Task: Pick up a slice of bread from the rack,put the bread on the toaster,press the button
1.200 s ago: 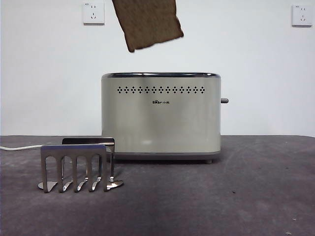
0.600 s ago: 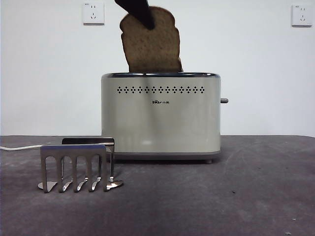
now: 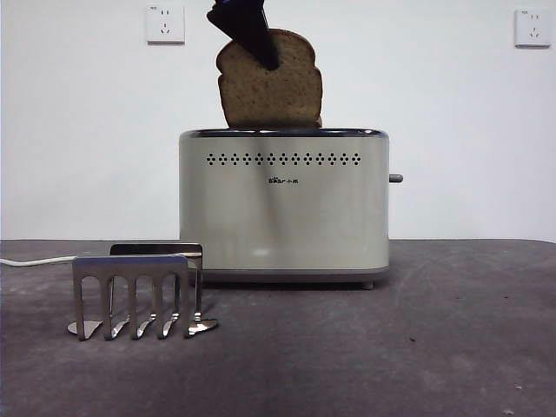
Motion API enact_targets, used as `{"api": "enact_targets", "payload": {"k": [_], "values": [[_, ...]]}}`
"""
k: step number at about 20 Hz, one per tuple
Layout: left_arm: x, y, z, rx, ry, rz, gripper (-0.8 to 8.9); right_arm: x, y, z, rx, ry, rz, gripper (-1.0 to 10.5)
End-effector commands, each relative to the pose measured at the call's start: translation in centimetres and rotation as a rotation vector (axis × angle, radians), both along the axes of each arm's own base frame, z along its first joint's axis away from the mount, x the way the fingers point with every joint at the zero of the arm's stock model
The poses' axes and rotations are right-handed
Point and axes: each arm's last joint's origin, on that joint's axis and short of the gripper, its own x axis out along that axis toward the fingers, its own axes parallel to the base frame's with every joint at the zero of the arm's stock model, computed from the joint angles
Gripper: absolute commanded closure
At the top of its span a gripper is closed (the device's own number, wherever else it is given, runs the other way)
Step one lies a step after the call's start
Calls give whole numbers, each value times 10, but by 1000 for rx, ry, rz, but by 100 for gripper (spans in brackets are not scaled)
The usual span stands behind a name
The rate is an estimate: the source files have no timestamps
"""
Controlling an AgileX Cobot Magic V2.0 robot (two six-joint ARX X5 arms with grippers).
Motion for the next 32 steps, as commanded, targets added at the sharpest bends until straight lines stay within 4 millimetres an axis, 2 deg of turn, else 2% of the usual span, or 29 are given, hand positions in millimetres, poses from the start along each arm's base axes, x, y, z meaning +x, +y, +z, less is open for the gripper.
{"api": "enact_targets", "payload": {"k": [1, 8, 14, 25, 28, 32], "values": [[7, -2, -10, 19, 20, 23, 824, 2, 1, -1, -3, -1, 10, 958], [-1, -10, -5, 57, -22, 44, 823, 12, 2, -6, -10, 32, 14, 958], [-4, -8, 19, 16, -68, 42, 823, 12, 2, -6, -10, 34, 14, 958], [-6, -7, 15, 9, -10, 4, 823, 12, 2, -7, -10, 42, 16, 958], [2, -5, 11, 7, -9, 21, 824, 11, 2, -7, -3, 49, 25, 958], [20, -3, -6, 5, 51, 29, 824, 11, 2, -7, -1, 49, 28, 958]]}}
